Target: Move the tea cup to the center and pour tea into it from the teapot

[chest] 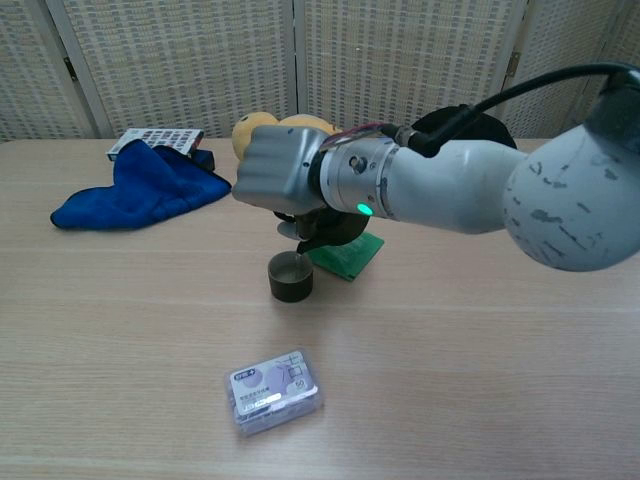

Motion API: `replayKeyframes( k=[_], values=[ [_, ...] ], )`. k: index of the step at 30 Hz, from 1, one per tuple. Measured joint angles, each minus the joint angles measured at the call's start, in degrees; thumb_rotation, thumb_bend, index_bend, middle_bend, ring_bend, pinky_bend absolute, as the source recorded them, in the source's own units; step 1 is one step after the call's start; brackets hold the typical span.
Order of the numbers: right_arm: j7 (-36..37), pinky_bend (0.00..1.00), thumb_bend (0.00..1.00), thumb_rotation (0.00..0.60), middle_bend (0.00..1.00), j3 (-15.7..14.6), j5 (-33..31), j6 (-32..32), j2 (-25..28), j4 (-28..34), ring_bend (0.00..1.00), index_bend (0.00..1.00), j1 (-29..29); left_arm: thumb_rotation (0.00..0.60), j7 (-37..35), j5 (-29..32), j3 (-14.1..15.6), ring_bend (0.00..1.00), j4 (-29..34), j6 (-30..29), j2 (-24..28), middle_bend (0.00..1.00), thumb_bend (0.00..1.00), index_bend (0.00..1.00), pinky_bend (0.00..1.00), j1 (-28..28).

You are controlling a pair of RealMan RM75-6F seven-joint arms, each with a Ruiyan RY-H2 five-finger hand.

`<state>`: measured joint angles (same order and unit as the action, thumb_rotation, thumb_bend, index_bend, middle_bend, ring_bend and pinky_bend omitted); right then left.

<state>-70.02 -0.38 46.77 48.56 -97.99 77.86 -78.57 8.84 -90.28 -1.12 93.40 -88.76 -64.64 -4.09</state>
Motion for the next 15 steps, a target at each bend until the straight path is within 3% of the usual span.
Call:
replayKeyframes(
  k=[15],
  values=[
    [1.9, 0.57, 0.51, 0.410, 0.98, 1.0, -0.7, -0.5, -0.1, -0.2, 0.92, 1.00, 0.1, 0.600, 0.0, 0.3, -0.1, 0.32, -0.1, 0.1, 0.0, 0.26, 0.15, 0.23, 0.22, 0.1]
  ],
)
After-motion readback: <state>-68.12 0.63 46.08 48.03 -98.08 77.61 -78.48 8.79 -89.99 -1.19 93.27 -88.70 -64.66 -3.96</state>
